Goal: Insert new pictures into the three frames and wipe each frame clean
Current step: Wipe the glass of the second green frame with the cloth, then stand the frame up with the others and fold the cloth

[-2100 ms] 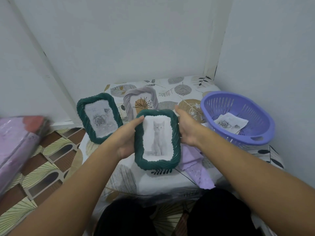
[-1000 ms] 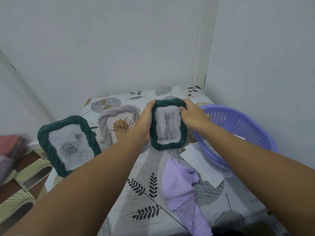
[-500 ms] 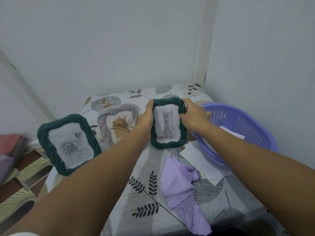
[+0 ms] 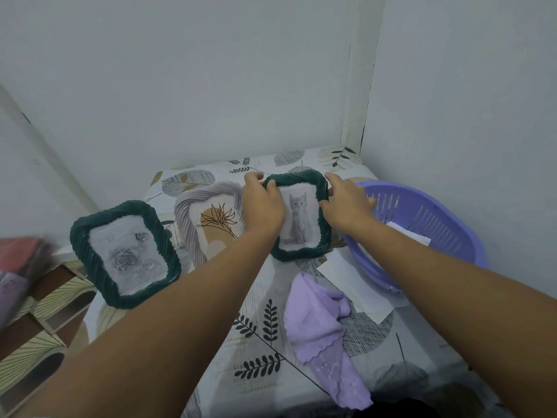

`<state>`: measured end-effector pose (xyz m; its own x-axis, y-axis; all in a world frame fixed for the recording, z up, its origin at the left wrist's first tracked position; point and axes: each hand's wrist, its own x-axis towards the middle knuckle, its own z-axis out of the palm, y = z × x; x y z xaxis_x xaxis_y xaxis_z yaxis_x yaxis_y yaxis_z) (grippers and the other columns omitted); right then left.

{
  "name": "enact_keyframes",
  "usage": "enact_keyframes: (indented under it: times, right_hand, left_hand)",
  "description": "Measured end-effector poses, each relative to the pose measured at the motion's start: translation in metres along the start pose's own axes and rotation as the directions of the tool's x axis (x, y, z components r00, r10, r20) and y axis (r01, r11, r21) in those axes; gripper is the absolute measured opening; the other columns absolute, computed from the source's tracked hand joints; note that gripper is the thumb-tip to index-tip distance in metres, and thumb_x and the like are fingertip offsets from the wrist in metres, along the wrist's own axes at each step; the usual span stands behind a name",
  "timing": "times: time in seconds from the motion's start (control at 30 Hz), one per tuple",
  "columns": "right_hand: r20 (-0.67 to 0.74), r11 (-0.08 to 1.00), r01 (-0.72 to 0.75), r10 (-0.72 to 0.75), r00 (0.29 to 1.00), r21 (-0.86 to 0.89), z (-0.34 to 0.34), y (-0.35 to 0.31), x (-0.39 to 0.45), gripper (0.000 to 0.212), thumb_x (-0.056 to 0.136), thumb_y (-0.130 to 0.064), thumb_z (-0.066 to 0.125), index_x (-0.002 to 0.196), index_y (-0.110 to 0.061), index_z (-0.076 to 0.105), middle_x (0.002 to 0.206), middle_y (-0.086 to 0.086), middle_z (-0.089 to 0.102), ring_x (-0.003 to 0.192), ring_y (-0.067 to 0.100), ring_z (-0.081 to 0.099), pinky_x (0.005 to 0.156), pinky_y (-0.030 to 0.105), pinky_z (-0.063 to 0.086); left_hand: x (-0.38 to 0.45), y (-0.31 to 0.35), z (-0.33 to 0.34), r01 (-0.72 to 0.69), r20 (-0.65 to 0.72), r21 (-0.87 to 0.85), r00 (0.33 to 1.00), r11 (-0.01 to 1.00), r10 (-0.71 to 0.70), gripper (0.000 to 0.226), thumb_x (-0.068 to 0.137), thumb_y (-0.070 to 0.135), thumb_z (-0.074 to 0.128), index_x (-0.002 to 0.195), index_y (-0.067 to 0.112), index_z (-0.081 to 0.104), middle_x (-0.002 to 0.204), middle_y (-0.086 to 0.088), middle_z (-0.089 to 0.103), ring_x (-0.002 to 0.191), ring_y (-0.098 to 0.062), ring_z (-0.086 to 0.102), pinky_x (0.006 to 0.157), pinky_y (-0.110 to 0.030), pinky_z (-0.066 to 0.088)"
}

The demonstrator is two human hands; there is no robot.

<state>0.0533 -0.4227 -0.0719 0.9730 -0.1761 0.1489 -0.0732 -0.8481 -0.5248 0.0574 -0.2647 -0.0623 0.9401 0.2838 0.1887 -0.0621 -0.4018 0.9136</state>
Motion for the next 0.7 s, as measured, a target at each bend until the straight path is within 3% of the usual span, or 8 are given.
enact_keyframes:
  times: [0.13, 0.23, 0.33, 0.47, 0.53, 0.63, 0.7]
  right_hand:
    - [-0.085, 0.998, 0.023, -0.028, 0.996, -0.058, -0.008, -0.007, -0.02, 0.053, 0.098, -0.029, 0.056, 0.148, -0.027, 0.038, 0.138, 0.01, 0.046, 0.129, 0.034, 0.039, 0.1, 0.048, 0.033]
    - [-0.169, 0.981, 0.194, -0.189, 0.967, 0.014, -0.01, -0.012, -0.041, 0.031, 0.097, -0.028, 0.059, 0.125, -0.023, 0.05, 0.116, 0.004, 0.055, 0.113, 0.029, 0.049, 0.089, 0.043, 0.041]
    - [-0.005, 0.947, 0.304, -0.305, 0.952, 0.101, -0.011, -0.021, -0.069, 0.011, 0.097, -0.031, 0.06, 0.101, -0.022, 0.056, 0.09, -0.003, 0.063, 0.087, 0.021, 0.06, 0.076, 0.042, 0.053]
    - [0.391, 0.929, 0.327, -0.241, 0.888, -0.172, -0.008, -0.026, -0.109, 0.031, 0.091, -0.052, 0.064, 0.096, -0.021, 0.062, 0.089, -0.001, 0.065, 0.088, 0.022, 0.063, 0.076, 0.038, 0.054]
    - [0.51, 0.889, 0.358, -0.175, 0.842, -0.286, -0.004, -0.022, -0.122, 0.036, 0.089, -0.053, 0.067, 0.1, -0.019, 0.061, 0.095, -0.001, 0.065, 0.089, 0.021, 0.062, 0.077, 0.039, 0.054]
    - [0.513, 0.905, 0.353, -0.19, 0.837, -0.24, 0.005, -0.014, -0.128, 0.021, 0.091, -0.036, 0.07, 0.106, -0.024, 0.064, 0.108, -0.004, 0.065, 0.098, 0.02, 0.061, 0.081, 0.037, 0.053]
    - [0.432, 0.952, 0.3, -0.245, 0.868, -0.064, 0.014, -0.016, -0.128, 0.013, 0.092, -0.032, 0.071, 0.102, -0.026, 0.066, 0.102, -0.008, 0.064, 0.094, 0.016, 0.06, 0.08, 0.034, 0.051]
  left_hand:
    - [-0.005, 0.001, -0.011, -0.177, -0.029, 0.162, 0.982, 0.971, 0.184, 0.031, 0.102, 0.021, 0.057, 0.131, 0.014, 0.05, 0.125, -0.002, 0.051, 0.114, -0.016, 0.048, 0.097, -0.029, 0.042]
    - [-0.019, -0.002, -0.026, -0.24, -0.028, 0.207, 0.967, 0.948, 0.251, 0.019, 0.099, 0.024, 0.06, 0.116, 0.017, 0.056, 0.113, 0.0, 0.057, 0.109, -0.019, 0.051, 0.093, -0.034, 0.047]
    - [-0.042, -0.011, -0.045, -0.302, 0.04, 0.228, 0.953, 0.925, 0.301, 0.006, 0.097, 0.023, 0.061, 0.097, 0.018, 0.062, 0.092, 0.005, 0.062, 0.087, -0.013, 0.059, 0.078, -0.035, 0.052]
    - [-0.077, -0.037, -0.072, -0.249, 0.214, 0.232, 0.956, 0.94, 0.2, 0.011, 0.097, 0.026, 0.063, 0.089, 0.019, 0.064, 0.078, 0.005, 0.065, 0.073, -0.012, 0.06, 0.067, -0.031, 0.051]
    - [-0.092, -0.05, -0.085, -0.221, 0.314, 0.286, 0.941, 0.933, 0.127, 0.014, 0.098, 0.03, 0.064, 0.09, 0.019, 0.066, 0.078, 0.005, 0.064, 0.071, -0.01, 0.058, 0.063, -0.026, 0.045]
    - [-0.108, -0.066, -0.1, -0.212, 0.446, 0.341, 0.894, 0.916, 0.041, 0.011, 0.098, 0.032, 0.063, 0.101, 0.024, 0.07, 0.088, 0.008, 0.066, 0.078, -0.01, 0.062, 0.064, -0.025, 0.05]
    - [-0.115, -0.072, -0.106, -0.186, 0.519, 0.331, 0.855, 0.925, -0.014, 0.015, 0.097, 0.035, 0.064, 0.108, 0.027, 0.069, 0.092, 0.01, 0.068, 0.079, -0.01, 0.064, 0.065, -0.025, 0.053]
